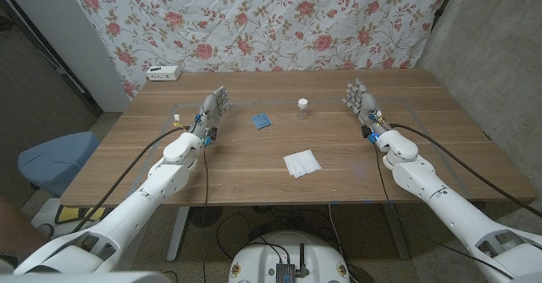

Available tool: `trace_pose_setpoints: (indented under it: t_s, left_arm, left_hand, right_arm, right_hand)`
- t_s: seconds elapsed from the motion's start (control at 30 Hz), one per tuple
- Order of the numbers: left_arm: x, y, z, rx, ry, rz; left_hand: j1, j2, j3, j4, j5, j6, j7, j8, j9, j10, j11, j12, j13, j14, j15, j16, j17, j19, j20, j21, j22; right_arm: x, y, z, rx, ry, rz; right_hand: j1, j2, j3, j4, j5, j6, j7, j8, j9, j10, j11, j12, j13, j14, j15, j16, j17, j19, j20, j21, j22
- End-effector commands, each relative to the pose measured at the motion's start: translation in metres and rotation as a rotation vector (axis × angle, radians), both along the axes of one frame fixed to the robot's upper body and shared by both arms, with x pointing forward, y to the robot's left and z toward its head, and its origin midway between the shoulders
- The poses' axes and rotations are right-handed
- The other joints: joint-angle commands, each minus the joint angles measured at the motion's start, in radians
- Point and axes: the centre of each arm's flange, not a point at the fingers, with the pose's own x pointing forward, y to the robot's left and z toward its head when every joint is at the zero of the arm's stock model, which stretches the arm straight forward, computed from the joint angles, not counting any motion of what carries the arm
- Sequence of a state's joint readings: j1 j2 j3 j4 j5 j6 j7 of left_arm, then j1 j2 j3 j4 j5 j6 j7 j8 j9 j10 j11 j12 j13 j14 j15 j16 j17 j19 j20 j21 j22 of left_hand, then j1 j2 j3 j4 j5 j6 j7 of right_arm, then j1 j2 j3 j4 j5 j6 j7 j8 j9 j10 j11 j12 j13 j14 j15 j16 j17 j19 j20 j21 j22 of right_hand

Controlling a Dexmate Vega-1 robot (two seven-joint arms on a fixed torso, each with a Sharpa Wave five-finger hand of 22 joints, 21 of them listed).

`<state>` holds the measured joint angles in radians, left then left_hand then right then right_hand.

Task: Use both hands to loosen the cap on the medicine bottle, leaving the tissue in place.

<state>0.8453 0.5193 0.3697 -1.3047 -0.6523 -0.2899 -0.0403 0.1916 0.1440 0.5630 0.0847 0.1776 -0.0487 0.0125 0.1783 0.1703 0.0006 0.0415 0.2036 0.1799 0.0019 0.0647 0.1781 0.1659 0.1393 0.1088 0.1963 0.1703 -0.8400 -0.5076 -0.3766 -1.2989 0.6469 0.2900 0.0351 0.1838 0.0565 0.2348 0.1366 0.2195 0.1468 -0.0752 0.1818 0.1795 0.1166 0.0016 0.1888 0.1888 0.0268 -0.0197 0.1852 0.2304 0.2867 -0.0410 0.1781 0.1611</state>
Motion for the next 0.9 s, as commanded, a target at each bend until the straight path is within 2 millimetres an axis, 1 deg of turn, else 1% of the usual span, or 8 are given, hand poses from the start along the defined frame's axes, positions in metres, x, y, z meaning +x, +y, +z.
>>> trace_pose_setpoints:
  t_s: [0.03, 0.1, 0.27, 0.57, 0.67, 0.73, 0.8, 0.9]
  left_arm:
    - [-0.004, 0.000, 0.001, 0.022, 0.001, -0.017]
    - [-0.003, -0.001, 0.001, 0.024, 0.005, -0.017]
    - [-0.002, -0.003, 0.002, 0.037, 0.005, -0.020]
    - [-0.007, -0.010, 0.012, 0.103, -0.002, 0.010]
    - [-0.008, -0.013, 0.018, 0.131, -0.012, 0.024]
    - [-0.007, -0.017, 0.021, 0.141, -0.021, 0.025]
    - [-0.007, -0.020, 0.024, 0.150, -0.025, 0.026]
    - [-0.007, -0.026, 0.028, 0.165, -0.032, 0.026]
  left_hand:
    - [0.010, 0.000, 0.008, -0.003, 0.005, -0.005, -0.001, 0.006, 0.003, 0.000, 0.003, 0.006, 0.004, 0.001, 0.007, 0.004, 0.002, 0.009, -0.001, 0.004, 0.004]
    - [0.011, 0.000, 0.009, -0.004, 0.005, -0.005, -0.001, 0.006, 0.003, 0.000, 0.004, 0.005, 0.004, 0.001, 0.006, 0.003, 0.002, 0.009, -0.001, 0.004, 0.004]
    - [0.013, 0.000, 0.010, -0.007, 0.004, -0.004, -0.003, 0.005, 0.003, 0.001, 0.005, 0.005, 0.004, 0.002, 0.006, 0.002, 0.002, 0.009, -0.002, 0.004, 0.004]
    - [0.022, -0.006, 0.013, -0.021, 0.003, -0.004, -0.008, 0.004, 0.003, 0.002, -0.005, 0.003, 0.003, 0.001, 0.002, 0.000, 0.000, 0.009, -0.001, 0.002, 0.004]
    - [0.029, -0.010, 0.015, -0.031, 0.002, -0.004, -0.014, 0.004, 0.003, 0.002, -0.009, 0.002, 0.003, 0.002, -0.001, -0.001, 0.000, 0.008, -0.002, 0.000, 0.003]
    - [0.036, -0.013, 0.017, -0.040, 0.001, -0.002, -0.016, 0.005, 0.002, 0.003, -0.017, 0.002, 0.003, 0.002, -0.003, -0.001, 0.000, 0.007, -0.002, 0.000, 0.002]
    - [0.042, -0.014, 0.019, -0.047, 0.001, -0.001, -0.020, 0.005, 0.002, 0.004, -0.017, 0.002, 0.003, 0.003, -0.006, -0.001, 0.000, 0.006, -0.001, -0.001, 0.002]
    - [0.051, -0.016, 0.022, -0.058, 0.000, -0.002, -0.021, 0.005, 0.002, 0.006, -0.019, 0.002, 0.002, 0.004, -0.007, -0.001, 0.000, 0.005, -0.001, -0.002, 0.002]
  right_arm:
    - [-0.003, 0.007, -0.005, -0.018, -0.010, 0.006]
    - [-0.004, 0.007, -0.004, -0.019, -0.015, 0.005]
    - [-0.006, 0.007, -0.005, -0.020, -0.021, 0.001]
    - [-0.009, 0.002, -0.005, -0.029, -0.019, -0.019]
    - [-0.010, 0.000, -0.006, -0.025, -0.024, -0.020]
    - [-0.011, -0.001, -0.006, -0.028, -0.023, -0.022]
    - [-0.012, -0.003, -0.006, -0.036, -0.020, -0.023]
    - [-0.013, -0.005, -0.006, -0.044, -0.016, -0.026]
  right_hand:
    - [0.007, 0.000, 0.008, -0.004, 0.007, 0.010, 0.002, 0.007, 0.005, 0.005, -0.003, 0.004, 0.002, 0.011, -0.001, 0.005, 0.002, 0.010, -0.025, 0.006, 0.005]
    - [0.007, 0.000, 0.008, -0.005, 0.007, 0.010, 0.002, 0.007, 0.004, 0.007, -0.007, 0.004, 0.002, 0.011, -0.002, 0.005, 0.001, 0.011, -0.027, 0.007, 0.005]
    - [0.007, 0.000, 0.008, -0.007, 0.008, 0.010, 0.003, 0.007, 0.004, 0.010, -0.006, 0.006, 0.001, 0.015, -0.002, 0.007, -0.001, 0.013, -0.029, 0.007, 0.005]
    - [0.008, 0.002, 0.008, -0.010, 0.009, 0.011, 0.005, 0.008, 0.004, 0.012, -0.007, 0.006, 0.001, 0.016, -0.003, 0.007, -0.005, 0.014, -0.030, 0.008, 0.005]
    - [0.008, 0.003, 0.009, -0.011, 0.009, 0.012, 0.005, 0.008, 0.004, 0.013, -0.007, 0.006, 0.001, 0.018, -0.003, 0.008, -0.007, 0.015, -0.031, 0.008, 0.005]
    - [0.008, 0.003, 0.009, -0.012, 0.009, 0.013, 0.005, 0.008, 0.004, 0.014, -0.006, 0.006, 0.001, 0.019, -0.004, 0.008, -0.008, 0.016, -0.030, 0.008, 0.005]
    - [0.008, 0.004, 0.009, -0.013, 0.010, 0.013, 0.006, 0.008, 0.004, 0.014, -0.003, 0.006, 0.000, 0.019, -0.005, 0.008, -0.009, 0.016, -0.031, 0.009, 0.005]
    - [0.009, 0.004, 0.009, -0.014, 0.010, 0.014, 0.006, 0.009, 0.004, 0.015, -0.007, 0.007, 0.000, 0.020, -0.006, 0.008, -0.010, 0.017, -0.031, 0.009, 0.005]
